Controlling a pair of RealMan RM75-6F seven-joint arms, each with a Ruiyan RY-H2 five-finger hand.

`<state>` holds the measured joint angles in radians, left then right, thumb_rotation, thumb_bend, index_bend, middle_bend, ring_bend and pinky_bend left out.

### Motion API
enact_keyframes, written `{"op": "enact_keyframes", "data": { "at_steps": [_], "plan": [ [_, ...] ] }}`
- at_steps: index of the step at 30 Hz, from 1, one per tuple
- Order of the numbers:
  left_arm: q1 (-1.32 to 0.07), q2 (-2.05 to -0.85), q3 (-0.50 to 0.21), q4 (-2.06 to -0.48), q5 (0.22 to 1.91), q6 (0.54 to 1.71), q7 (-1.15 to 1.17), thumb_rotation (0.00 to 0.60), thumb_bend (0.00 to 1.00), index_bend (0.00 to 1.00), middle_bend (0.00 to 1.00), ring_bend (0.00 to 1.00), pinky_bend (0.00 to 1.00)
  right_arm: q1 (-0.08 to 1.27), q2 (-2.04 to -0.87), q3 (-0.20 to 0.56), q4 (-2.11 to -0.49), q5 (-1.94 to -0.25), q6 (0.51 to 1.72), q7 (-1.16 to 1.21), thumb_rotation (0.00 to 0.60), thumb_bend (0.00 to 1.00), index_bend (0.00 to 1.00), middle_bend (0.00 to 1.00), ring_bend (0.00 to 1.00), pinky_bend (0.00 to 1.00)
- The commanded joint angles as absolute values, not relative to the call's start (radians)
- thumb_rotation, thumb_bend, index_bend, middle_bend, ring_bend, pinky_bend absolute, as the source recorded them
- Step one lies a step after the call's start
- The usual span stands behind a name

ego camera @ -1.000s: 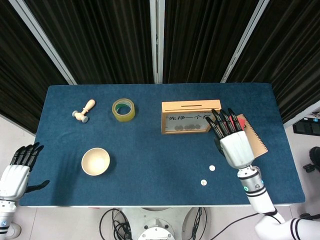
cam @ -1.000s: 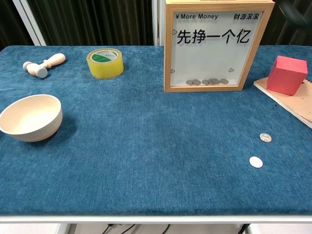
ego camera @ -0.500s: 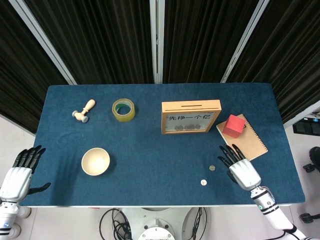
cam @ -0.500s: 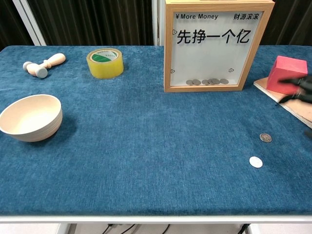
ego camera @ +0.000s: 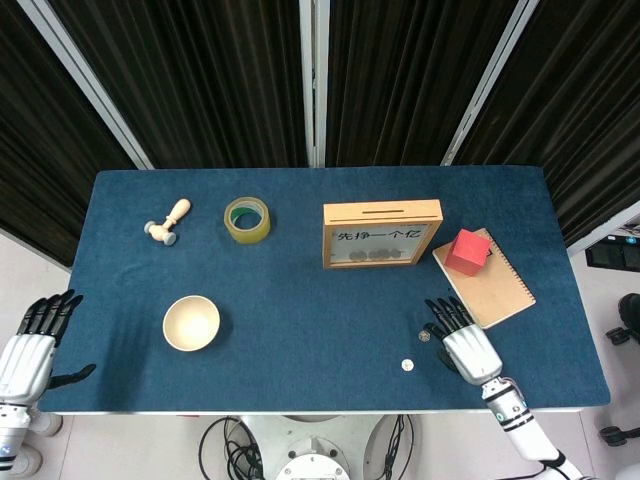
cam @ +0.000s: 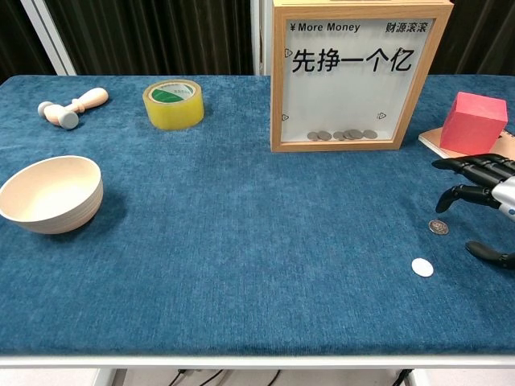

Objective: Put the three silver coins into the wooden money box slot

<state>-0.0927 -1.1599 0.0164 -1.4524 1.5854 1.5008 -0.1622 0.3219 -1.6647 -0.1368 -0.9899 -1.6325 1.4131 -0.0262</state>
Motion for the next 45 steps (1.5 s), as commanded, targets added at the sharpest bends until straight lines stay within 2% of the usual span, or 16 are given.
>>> {"op": "enact_keyframes", "data": {
  "at_steps": [1,22,45],
  "plan": [
    [-0.093,-1.163,0.017,-1.447,1.585,1.498,-0.168,0.6,0.0,0.01,0.0,0.0,0.0,0.322,-1.675,-0.13,-0.982,-1.638,1.405,-0.025,0.6,0.32,0.36,0.05,0.0,0.0],
    [-0.094,-1.16,0.015,-1.448,1.582,1.494,-0.171,0.6,0.0,0.01,0.0,0.0,0.0,0.319,-1.697,-0.087,-0.98,-1.643,1.369,-0.04,0.6,0.33,0.43,0.06,0.0,0.0],
    [-0.094,-1.162,0.017,-1.434,1.579,1.487,-0.184,0.6,0.0,0.01,0.0,0.0,0.0,0.317,-1.711,-0.069,-0.976,-1.641,1.336,-0.053,0.6,0.33,0.44,0.06,0.0,0.0]
  ]
}}
